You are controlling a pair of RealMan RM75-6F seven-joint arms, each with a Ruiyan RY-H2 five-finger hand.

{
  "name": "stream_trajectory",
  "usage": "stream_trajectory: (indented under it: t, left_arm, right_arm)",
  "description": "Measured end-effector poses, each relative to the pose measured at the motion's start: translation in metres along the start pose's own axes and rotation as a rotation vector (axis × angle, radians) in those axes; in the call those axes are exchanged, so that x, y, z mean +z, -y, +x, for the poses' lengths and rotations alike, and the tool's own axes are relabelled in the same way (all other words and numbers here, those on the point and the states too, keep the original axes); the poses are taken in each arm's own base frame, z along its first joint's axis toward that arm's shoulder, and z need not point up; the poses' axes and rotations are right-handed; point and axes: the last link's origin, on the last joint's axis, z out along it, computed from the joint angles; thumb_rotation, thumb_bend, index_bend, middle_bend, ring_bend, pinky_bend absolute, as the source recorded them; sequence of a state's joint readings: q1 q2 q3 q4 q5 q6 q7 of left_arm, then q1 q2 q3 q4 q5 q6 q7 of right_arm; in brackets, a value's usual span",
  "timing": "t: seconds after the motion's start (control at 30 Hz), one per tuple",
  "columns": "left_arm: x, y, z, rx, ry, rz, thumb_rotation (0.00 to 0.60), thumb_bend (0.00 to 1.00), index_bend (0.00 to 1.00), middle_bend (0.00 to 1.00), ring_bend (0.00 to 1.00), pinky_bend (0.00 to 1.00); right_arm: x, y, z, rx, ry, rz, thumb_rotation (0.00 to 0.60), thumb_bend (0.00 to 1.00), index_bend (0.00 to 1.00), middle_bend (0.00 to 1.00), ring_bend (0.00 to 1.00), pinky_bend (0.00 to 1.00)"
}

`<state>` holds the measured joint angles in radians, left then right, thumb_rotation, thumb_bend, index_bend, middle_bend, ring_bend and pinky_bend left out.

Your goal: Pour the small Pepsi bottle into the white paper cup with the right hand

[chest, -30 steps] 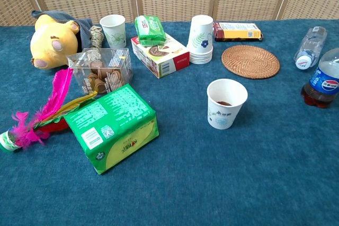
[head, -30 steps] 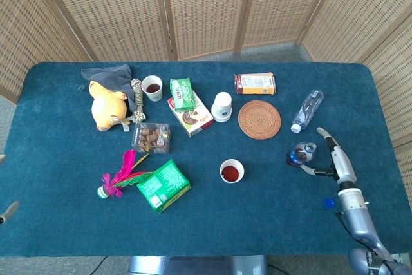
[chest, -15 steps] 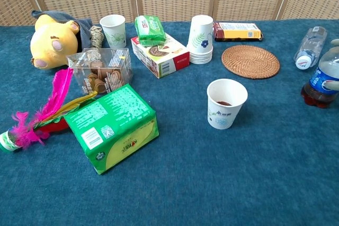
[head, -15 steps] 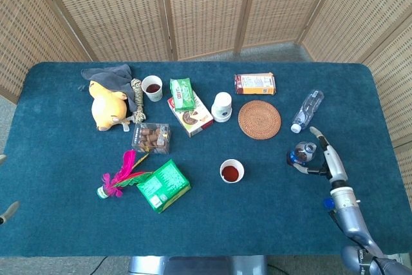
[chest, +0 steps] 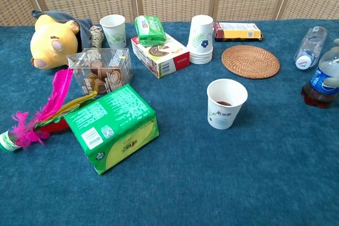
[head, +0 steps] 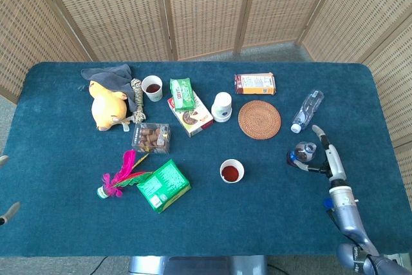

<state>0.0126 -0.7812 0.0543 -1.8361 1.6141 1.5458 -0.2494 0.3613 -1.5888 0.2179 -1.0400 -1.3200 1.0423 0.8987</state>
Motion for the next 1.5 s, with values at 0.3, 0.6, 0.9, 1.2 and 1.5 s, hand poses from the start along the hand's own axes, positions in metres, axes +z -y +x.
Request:
stream_trajectory:
  t: [0.3, 0.6, 0.9, 1.2, 1.5]
  left_arm:
    - [0.0, 0.0, -0.001, 0.0, 0.005, 0.001, 0.6, 0.33, 0.0, 0.0, 0.0, 0.0]
    - [0.0, 0.0, -0.001, -0.002, 0.01, -0.004, 0.6, 0.33, 0.0, 0.0, 0.0, 0.0]
    - [0.0, -0.001, -0.001, 0.0, 0.016, -0.01, 0.6, 0.33, 0.0, 0.0, 0.0, 0.0]
    - [0.0, -0.002, -0.001, -0.004, 0.015, -0.013, 0.6, 0.33, 0.0, 0.0, 0.0, 0.0]
    - [0.0, -0.001, 0.0, -0.009, 0.014, -0.016, 0.6, 0.33, 0.0, 0.0, 0.0, 0.0]
  right_arm:
    - [0.003, -0.005, -0.004, 0.015, -0.018, 0.005, 0.6, 0.0, 0.0, 0.0, 0.0, 0.11]
    - [0.003, -0.007, -0.006, 0.004, -0.038, 0.02, 0.6, 0.22, 0.21, 0.11, 0.05, 0.25]
    - [0.002, -0.011, -0.008, 0.001, -0.04, 0.029, 0.6, 0.3, 0.44, 0.36, 0.26, 0.39]
    - [-0.001, -0.008, -0.01, 0.006, -0.048, 0.06, 0.6, 0.37, 0.52, 0.44, 0.34, 0.51]
    - [-0.009, 0.002, -0.014, -0.021, -0.046, 0.12, 0.6, 0.41, 0.53, 0.46, 0.36, 0.55]
